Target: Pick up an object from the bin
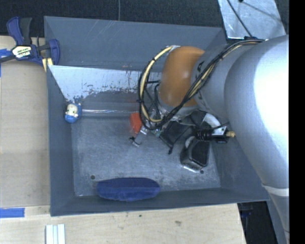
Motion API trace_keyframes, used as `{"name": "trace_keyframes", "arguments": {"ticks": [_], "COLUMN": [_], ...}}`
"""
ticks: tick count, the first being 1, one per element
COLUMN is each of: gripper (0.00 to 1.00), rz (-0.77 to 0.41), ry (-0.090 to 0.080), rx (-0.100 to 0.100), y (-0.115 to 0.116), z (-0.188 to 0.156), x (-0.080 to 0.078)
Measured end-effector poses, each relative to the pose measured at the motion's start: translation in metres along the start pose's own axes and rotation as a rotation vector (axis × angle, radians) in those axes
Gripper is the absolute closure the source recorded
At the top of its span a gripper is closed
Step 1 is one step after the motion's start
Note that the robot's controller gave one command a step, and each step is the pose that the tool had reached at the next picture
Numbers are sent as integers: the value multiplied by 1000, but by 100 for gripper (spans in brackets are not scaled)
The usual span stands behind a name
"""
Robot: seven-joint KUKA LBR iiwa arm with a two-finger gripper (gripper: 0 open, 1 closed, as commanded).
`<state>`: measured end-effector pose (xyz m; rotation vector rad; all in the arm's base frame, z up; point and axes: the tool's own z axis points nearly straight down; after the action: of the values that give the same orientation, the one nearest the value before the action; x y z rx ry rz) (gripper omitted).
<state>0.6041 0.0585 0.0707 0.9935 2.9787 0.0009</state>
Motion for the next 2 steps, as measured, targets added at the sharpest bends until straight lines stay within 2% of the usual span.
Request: {"name": "trace_keyframes", "arguments": {"ticks": [2], "gripper": [0], "rz": [-2], "ry": [-2], "rx": [-1], "y": [0], "z": [0], "x": [-1]}}
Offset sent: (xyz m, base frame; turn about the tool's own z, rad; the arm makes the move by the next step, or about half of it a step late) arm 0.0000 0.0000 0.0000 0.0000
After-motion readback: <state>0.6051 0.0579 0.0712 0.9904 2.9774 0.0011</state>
